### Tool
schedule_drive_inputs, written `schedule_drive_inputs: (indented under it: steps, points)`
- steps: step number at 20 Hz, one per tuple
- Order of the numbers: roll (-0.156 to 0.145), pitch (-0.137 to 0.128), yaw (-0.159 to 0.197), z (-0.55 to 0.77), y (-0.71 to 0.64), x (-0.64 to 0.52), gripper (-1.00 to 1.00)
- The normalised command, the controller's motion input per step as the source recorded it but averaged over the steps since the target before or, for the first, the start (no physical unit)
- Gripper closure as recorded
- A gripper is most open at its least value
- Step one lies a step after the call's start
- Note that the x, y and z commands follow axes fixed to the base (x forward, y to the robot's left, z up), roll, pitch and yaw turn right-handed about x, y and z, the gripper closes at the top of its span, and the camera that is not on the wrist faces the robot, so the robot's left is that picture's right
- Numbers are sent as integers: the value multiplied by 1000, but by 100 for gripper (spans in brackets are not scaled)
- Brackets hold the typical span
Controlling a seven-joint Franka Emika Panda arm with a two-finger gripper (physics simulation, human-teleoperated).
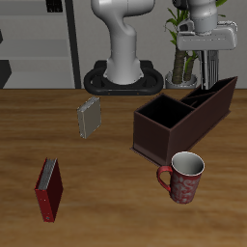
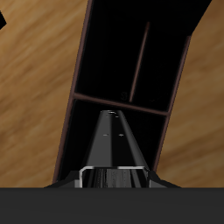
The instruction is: Place the striped book into the left desk caddy's left compartment
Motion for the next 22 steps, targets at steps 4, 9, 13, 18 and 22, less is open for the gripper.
schedule_drive_inputs:
  steps: [4,9,13,18,22]
  points:
    - [54,54,-19,-214,266,27,100]
    - [28,29,19,-178,124,41,100]
    - [0,40,-27,-217,4,119,100]
    - [17,76,-2,-406,140,93,100]
    - [40,62,16,-320,132,95,100]
